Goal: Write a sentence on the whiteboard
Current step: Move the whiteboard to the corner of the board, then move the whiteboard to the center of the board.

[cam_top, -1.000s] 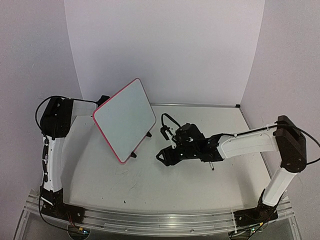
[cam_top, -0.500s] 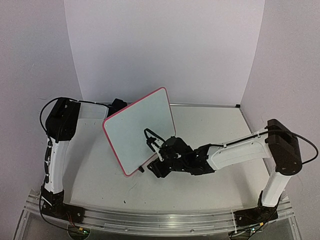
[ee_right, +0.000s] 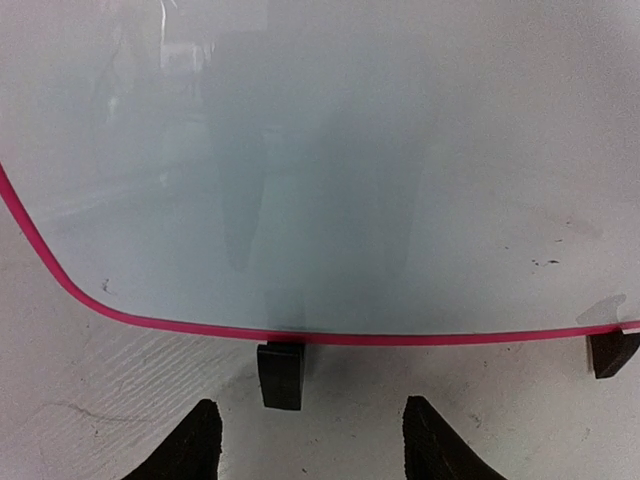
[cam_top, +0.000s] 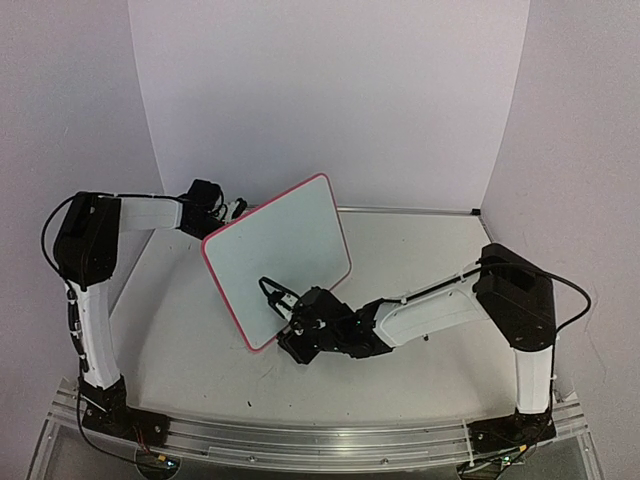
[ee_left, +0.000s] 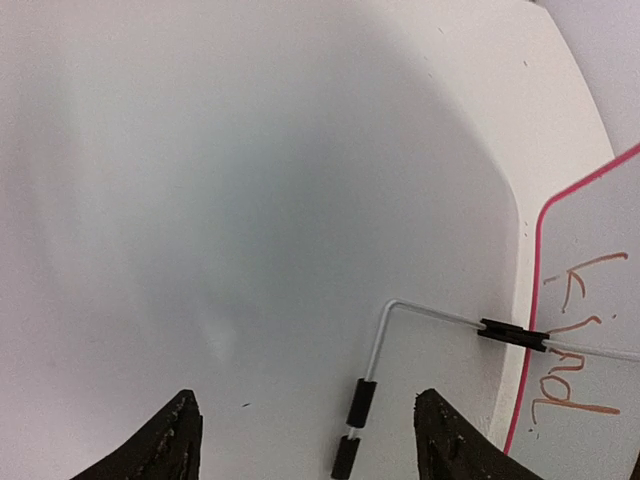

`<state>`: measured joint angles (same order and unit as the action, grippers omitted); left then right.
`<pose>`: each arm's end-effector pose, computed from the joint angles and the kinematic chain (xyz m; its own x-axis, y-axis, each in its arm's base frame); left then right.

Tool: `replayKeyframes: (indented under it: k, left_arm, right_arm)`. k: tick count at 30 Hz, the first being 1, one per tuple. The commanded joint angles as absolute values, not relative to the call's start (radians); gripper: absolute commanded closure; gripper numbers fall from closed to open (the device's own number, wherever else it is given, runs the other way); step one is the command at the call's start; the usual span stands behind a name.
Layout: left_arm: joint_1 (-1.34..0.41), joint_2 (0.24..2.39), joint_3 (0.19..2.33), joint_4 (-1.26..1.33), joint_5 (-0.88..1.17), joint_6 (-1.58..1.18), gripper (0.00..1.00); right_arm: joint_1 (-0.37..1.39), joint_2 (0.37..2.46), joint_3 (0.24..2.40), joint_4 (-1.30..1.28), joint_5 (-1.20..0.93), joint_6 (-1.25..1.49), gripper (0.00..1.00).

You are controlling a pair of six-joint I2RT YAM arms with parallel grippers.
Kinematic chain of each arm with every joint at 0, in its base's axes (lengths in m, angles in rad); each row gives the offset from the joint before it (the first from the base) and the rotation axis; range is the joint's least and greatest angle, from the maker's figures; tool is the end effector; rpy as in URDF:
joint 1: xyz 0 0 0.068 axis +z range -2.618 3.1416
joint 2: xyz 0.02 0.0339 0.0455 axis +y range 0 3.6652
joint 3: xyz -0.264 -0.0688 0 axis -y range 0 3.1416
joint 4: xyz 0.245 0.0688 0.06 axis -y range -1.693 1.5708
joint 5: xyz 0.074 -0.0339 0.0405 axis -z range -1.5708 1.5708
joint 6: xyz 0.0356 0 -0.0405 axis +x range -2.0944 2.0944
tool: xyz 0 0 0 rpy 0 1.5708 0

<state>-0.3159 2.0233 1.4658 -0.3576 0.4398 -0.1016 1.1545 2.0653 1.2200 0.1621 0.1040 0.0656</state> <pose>0.4134 -0.1511 0.1880 -0.8031 0.1659 -0.5723 0.4487 0.8004 -0.3976 0.1803 0.3987 0.1333 -0.3122 -0.5449 -0.7782 -0.8585 0.5127 -0.0146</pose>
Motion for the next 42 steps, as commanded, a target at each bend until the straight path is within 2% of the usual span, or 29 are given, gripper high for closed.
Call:
replayKeyframes:
  k: [1, 6, 11, 21, 27, 33, 42]
  left_arm:
    - [-0.276, 1.884, 1.422, -0.322, 0.264, -0.223, 0.23]
    - [-0.26, 1.733, 1.353, -0.319, 0.168, -0.315, 0.18]
    - [-0.255, 1.614, 1.283, -0.323, 0.121, -0.364, 0.16]
    - [-0.254, 1.476, 1.212, -0.393, 0.073, -0.374, 0.15]
    - [-0.252, 1.433, 1.191, -0.43, 0.044, -0.357, 0.14]
    - [-0.25, 1.394, 1.165, -0.45, 0.039, -0.352, 0.13]
    - [-0.239, 1.312, 1.132, -0.489, 0.02, -0.347, 0.11]
  right_arm:
    - [1.154, 2.109, 1.262, 0.194, 0.092, 0.045, 0.43]
    - [1.154, 2.158, 1.29, 0.213, 0.082, 0.049, 0.46]
    - [1.154, 2.196, 1.315, 0.229, 0.094, 0.048, 0.55]
    - [1.154, 2.221, 1.309, 0.283, 0.158, 0.093, 0.86]
    - [1.155, 2.195, 1.265, 0.324, 0.21, 0.167, 1.0]
    - [1.169, 2.186, 1.263, 0.305, 0.361, 0.243, 1.0]
    - [1.178, 2.211, 1.347, 0.096, 0.643, 0.473, 1.0]
